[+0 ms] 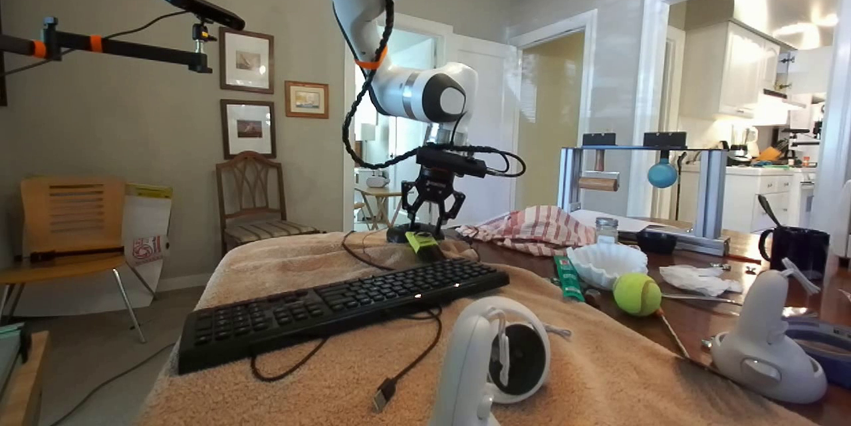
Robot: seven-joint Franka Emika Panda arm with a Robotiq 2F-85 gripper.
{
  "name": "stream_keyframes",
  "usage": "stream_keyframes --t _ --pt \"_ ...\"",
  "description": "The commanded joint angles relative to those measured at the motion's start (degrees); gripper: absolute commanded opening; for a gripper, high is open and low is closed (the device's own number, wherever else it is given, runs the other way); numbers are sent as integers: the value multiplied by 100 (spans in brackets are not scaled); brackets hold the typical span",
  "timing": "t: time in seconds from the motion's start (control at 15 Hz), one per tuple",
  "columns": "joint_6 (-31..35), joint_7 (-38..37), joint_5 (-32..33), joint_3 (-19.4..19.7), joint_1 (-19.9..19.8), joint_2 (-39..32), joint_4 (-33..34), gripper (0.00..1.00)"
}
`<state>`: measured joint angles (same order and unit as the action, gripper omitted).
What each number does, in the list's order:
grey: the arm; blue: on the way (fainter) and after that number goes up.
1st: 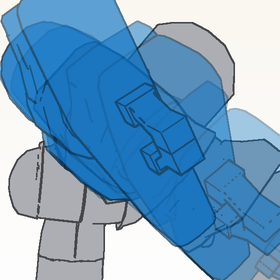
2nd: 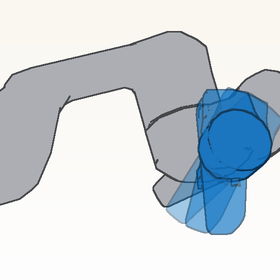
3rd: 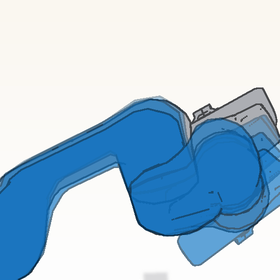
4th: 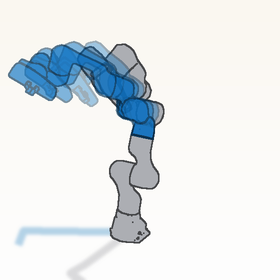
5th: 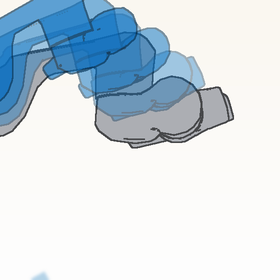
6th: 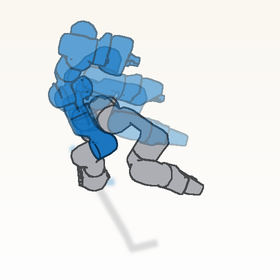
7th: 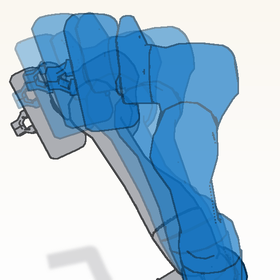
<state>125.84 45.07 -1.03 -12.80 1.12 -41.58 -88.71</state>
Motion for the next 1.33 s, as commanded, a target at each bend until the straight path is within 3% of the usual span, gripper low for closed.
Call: stream_keyframes --t 0.0,0.53,0.8,1.13,1.27 --pt "55 216 -557 -331 -233 344 -144 34" --pt "84 958 -395 -166 -178 527 -410 34" --pt "659 1687 -426 -171 -284 662 -940 34" --pt "1667 1377 -399 -58 -231 894 -1606 34" --pt "1786 1342 -334 -45 -214 923 -1762 34"
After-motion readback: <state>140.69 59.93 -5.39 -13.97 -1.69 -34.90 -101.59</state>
